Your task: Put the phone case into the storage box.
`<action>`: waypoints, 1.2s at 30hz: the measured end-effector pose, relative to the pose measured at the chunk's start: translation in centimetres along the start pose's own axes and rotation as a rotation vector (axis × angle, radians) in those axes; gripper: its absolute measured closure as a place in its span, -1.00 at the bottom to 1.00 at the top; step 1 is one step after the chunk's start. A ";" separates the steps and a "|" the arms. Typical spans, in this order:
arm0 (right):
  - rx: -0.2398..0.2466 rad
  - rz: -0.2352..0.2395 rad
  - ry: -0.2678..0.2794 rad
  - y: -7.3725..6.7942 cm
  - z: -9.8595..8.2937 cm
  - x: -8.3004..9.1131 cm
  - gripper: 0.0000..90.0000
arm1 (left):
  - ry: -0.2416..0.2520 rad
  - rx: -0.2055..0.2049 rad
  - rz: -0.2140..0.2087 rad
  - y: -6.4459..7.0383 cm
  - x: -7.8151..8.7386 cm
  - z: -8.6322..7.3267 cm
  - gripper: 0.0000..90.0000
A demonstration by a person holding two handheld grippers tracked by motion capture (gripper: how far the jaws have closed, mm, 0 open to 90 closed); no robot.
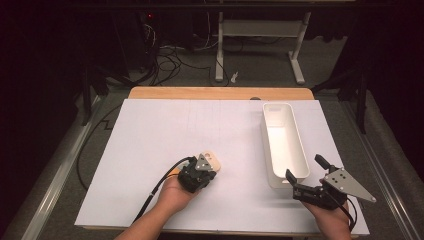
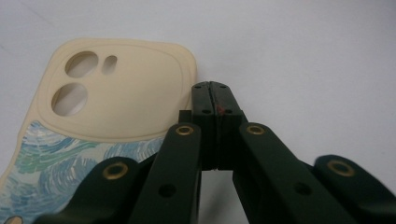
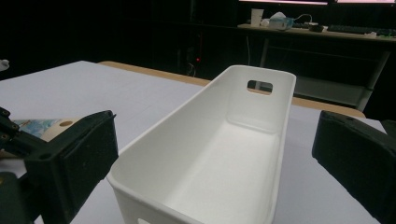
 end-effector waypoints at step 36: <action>0.001 0.002 -0.002 -0.3 0.0 0.0 -0.98 | 0.227 0.166 0.003 -6.7 8.6 2.4 0.99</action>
Point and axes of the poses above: each handheld gripper's, and its own axes: x roughly backward along the jaws, z roughly out of its top, y roughly to its right, the point moved 3 cm from there along -x, roughly forward along the jaws, and after that the axes turned 2 degrees about -x, right-handed, at the moved point
